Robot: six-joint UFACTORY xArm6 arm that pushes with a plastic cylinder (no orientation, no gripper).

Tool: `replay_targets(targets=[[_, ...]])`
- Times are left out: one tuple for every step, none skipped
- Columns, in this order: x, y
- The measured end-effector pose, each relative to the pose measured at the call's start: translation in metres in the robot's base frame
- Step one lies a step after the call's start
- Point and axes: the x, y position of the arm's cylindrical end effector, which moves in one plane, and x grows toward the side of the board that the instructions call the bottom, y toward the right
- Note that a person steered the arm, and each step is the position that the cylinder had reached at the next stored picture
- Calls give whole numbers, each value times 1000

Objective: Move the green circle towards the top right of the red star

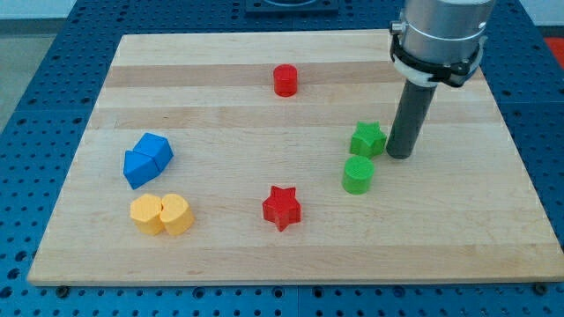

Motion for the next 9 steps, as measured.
replay_targets(targets=[[16, -3], [32, -6], [34, -11], [34, -22], [34, -36], [35, -52], [38, -65], [40, -69], [50, -23]])
